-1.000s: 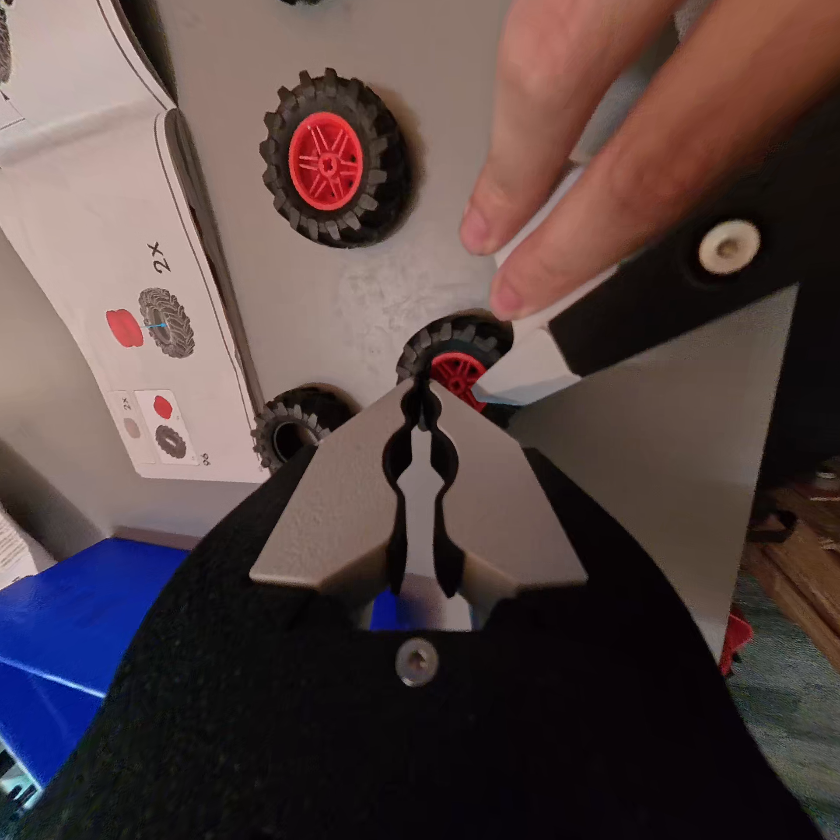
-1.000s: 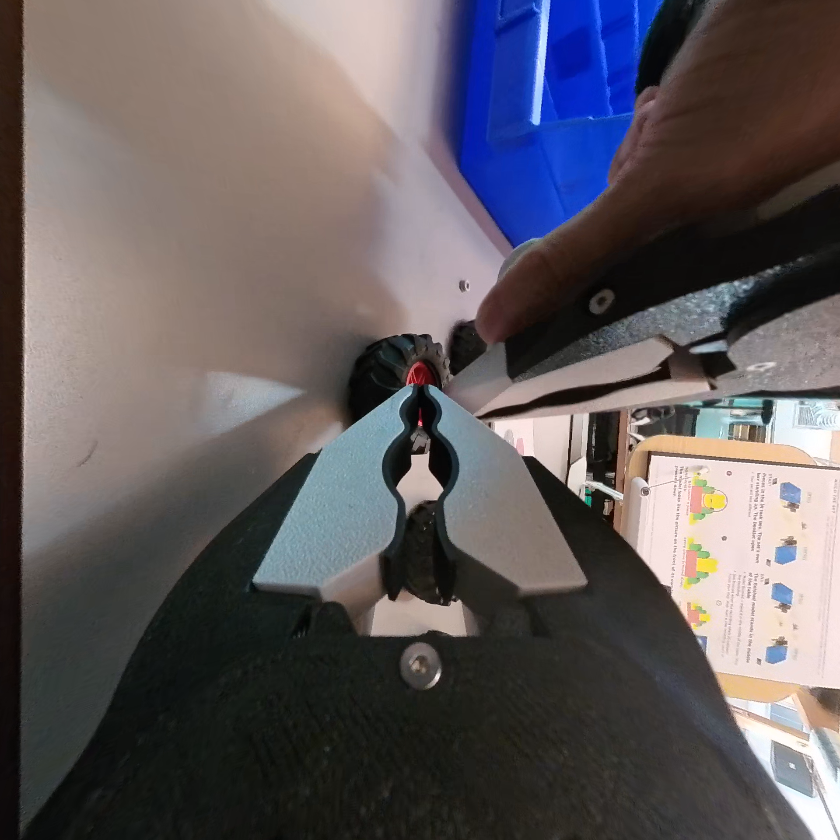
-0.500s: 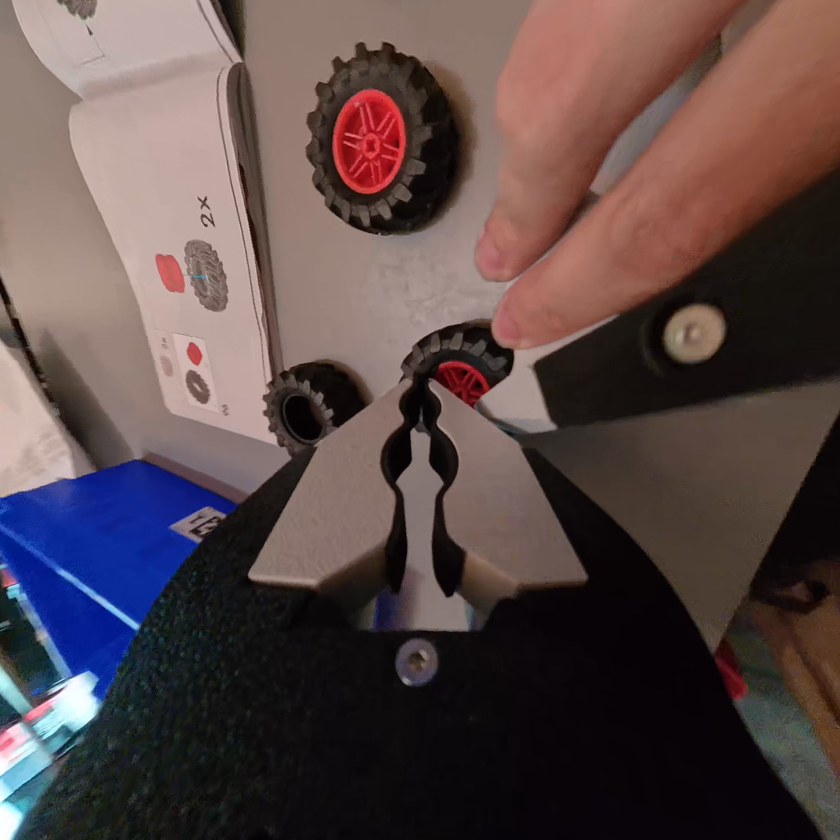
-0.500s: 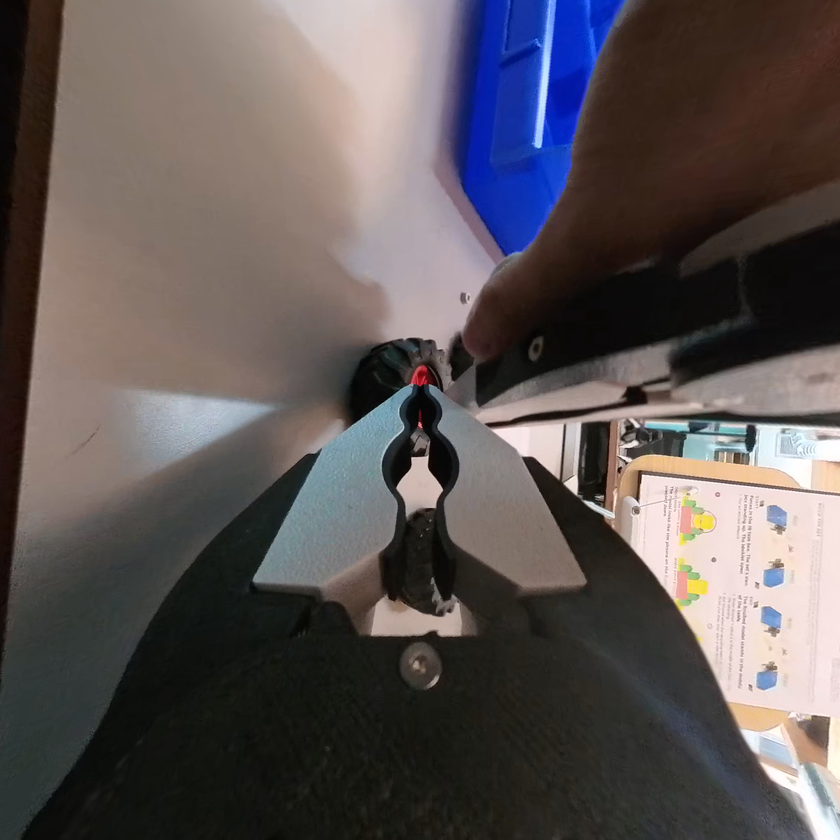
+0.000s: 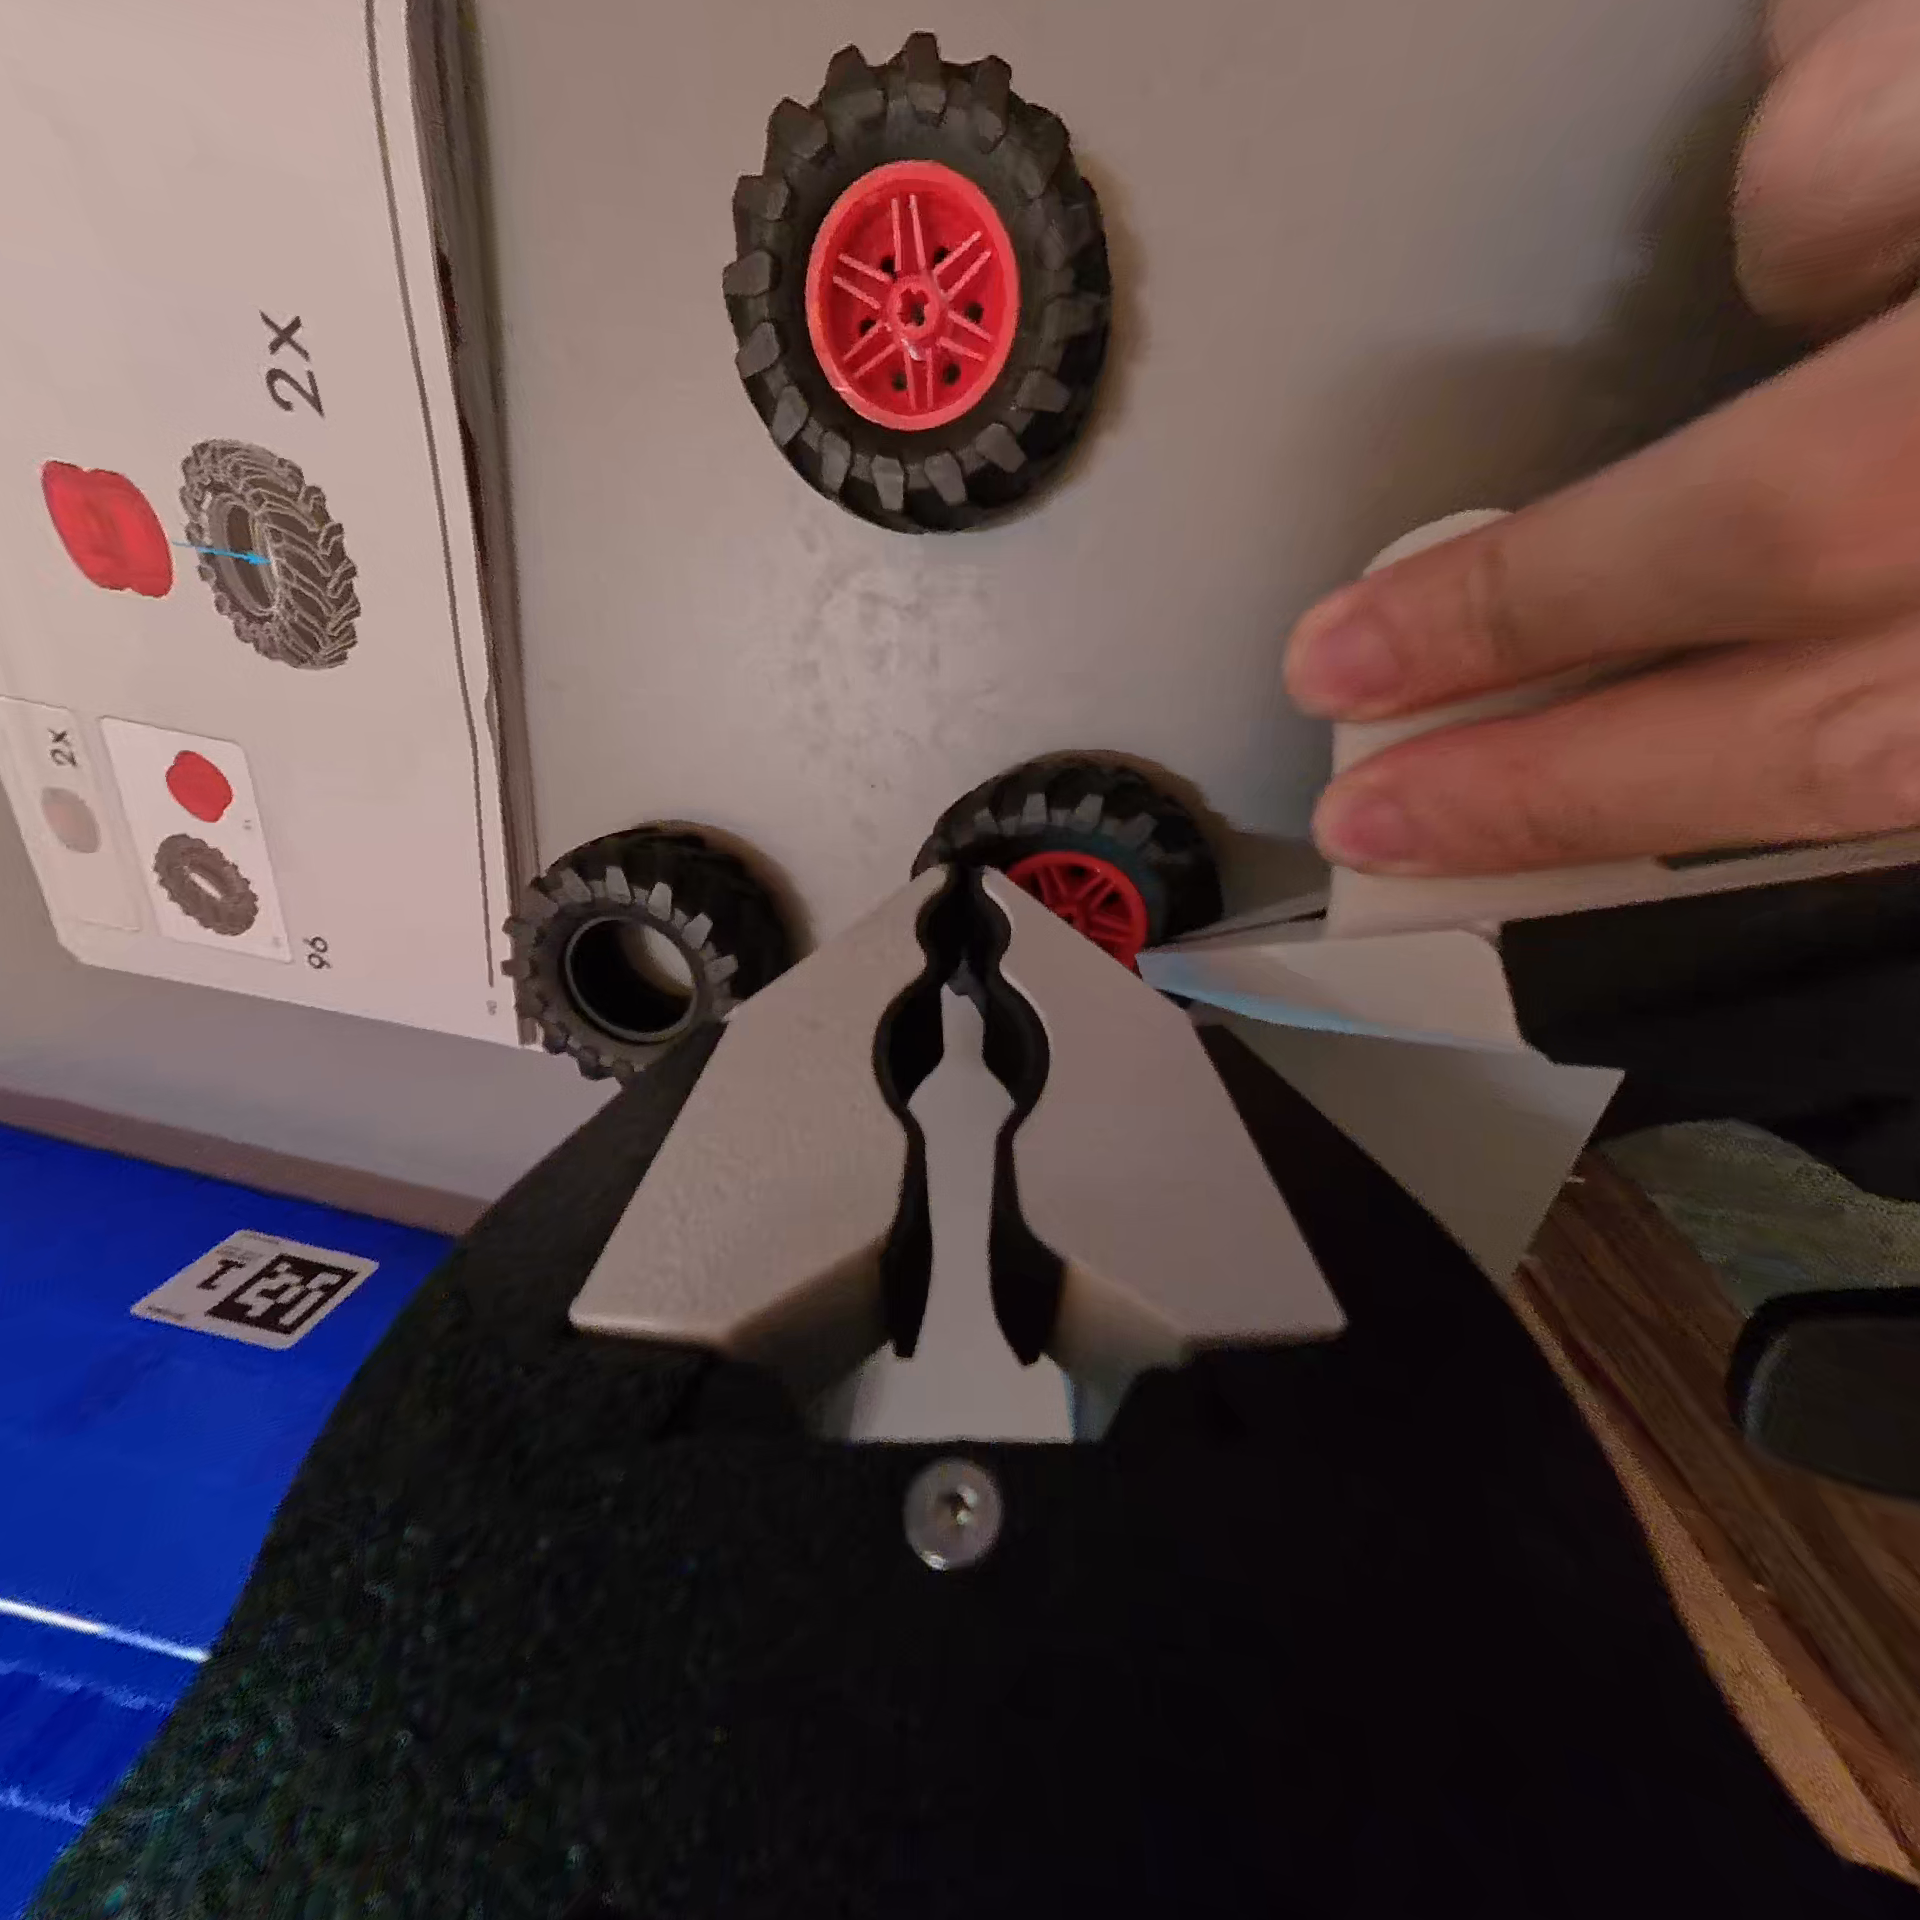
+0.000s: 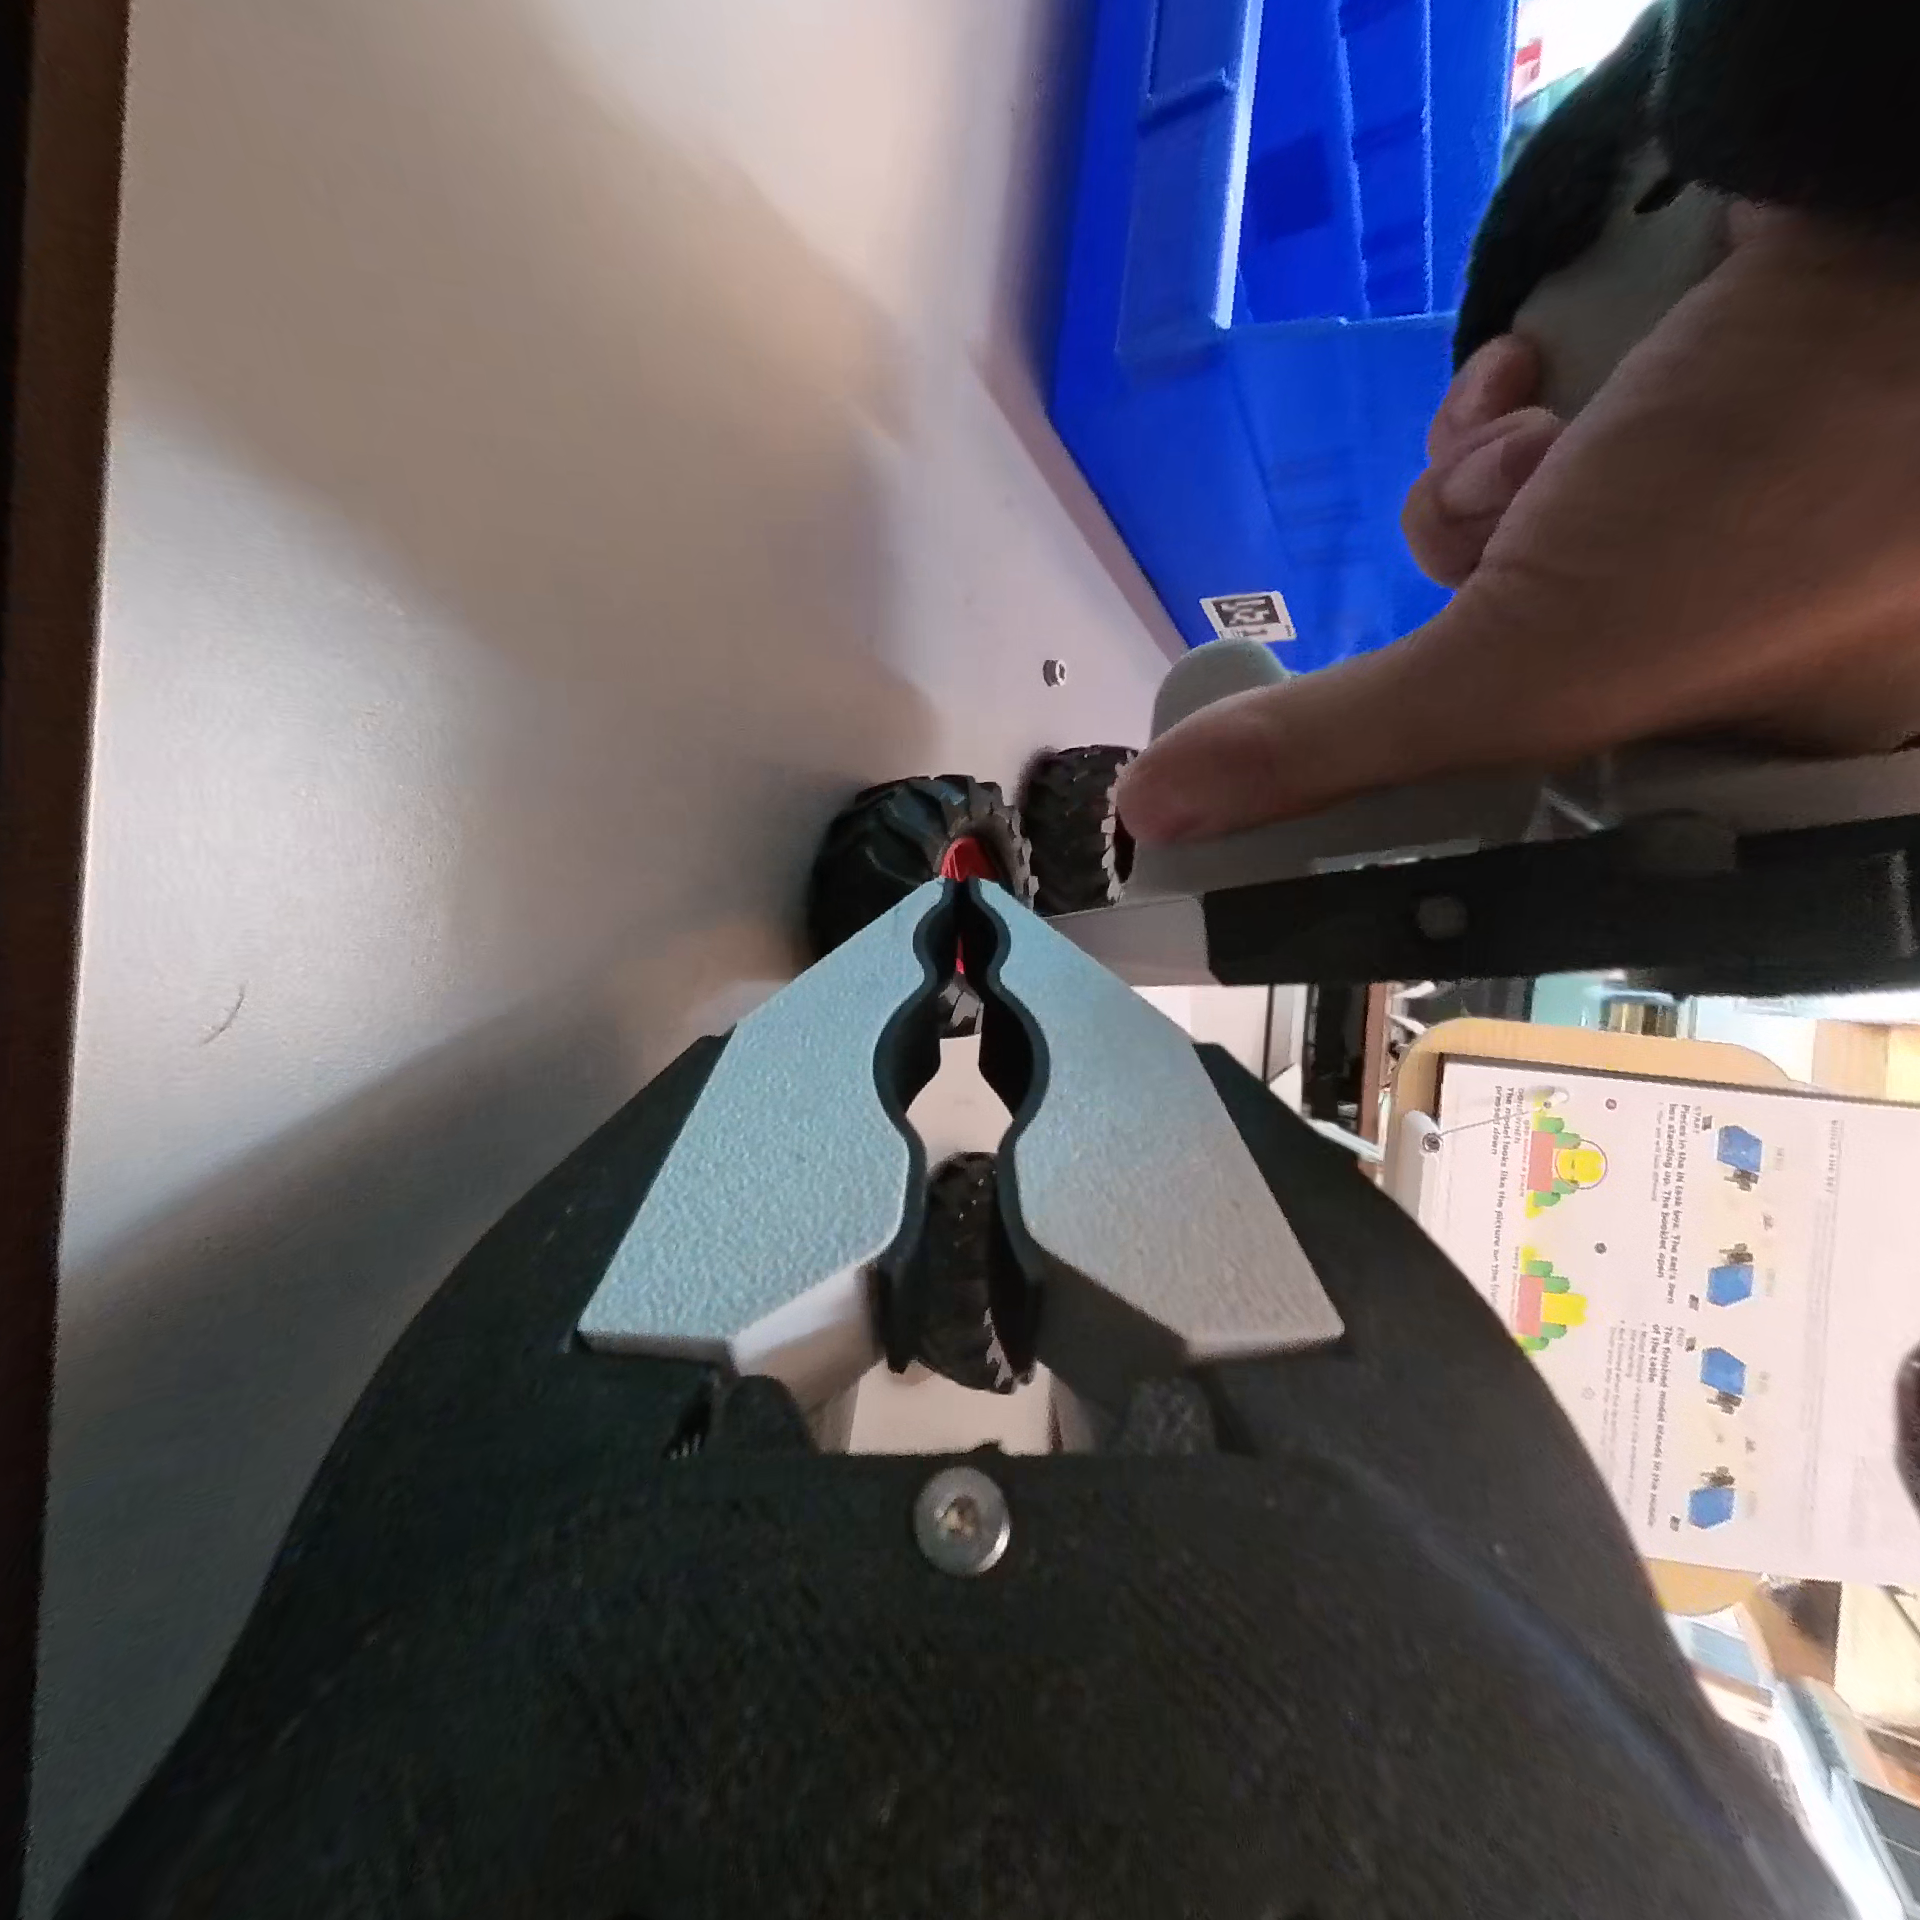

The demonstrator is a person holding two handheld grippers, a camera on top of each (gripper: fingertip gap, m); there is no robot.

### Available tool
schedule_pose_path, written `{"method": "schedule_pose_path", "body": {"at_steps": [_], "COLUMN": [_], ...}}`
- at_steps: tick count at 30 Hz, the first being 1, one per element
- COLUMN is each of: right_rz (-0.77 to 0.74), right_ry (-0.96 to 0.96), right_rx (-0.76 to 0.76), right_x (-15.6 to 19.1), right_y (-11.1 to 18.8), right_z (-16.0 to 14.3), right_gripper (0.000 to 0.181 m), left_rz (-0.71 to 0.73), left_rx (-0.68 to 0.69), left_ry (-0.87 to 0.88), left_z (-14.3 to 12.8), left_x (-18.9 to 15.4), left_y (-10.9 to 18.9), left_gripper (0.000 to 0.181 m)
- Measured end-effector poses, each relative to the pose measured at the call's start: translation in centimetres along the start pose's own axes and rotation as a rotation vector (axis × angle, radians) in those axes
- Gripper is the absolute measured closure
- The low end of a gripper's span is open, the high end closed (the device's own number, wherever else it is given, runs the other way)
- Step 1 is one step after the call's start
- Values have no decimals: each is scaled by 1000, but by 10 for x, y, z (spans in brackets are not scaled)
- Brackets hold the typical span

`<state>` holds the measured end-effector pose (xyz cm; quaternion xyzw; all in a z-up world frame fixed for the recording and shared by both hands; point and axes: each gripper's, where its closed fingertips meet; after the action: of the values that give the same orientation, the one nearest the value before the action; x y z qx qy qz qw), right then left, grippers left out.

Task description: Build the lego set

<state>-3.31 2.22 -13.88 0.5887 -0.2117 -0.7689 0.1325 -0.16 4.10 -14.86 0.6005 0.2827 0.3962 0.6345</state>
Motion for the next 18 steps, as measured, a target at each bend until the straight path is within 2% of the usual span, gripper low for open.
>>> {"method": "schedule_pose_path", "body": {"at_steps": [3, 7, 11, 14, 18], "right_rz": [15, 27, 53, 54, 59], "right_ry": [-46, -78, -136, -171, -105], "right_rx": [-15, -45, -86, -101, -100], "right_x": [-1, -2, -2, -9, -15], "right_y": [0, -1, 1, 1, -6], "right_z": [0, -1, -2, -11, -19], "right_gripper": [181, 181, 181, 179, 174], "left_rz": [61, 122, 61, 68, 123], "left_rx": [-38, -90, -173, -172, -157], "left_ry": [-62, 5, 76, 73, 55], "left_z": [-1, -14, -15, -16, -16], "left_x": [-1, 0, -13, -16, -13], "left_y": [5, 10, 9, 3, 6], "left_gripper": [181, 181, 181, 181, 181]}}
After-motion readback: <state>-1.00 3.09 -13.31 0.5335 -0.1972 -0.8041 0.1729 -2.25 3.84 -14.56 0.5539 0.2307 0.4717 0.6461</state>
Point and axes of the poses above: each gripper's, where its closed fingertips meet, y back along the fingers, z out of its top, x = y × z across the jaws, and after that the axes turned 2 degrees about x, right-handed
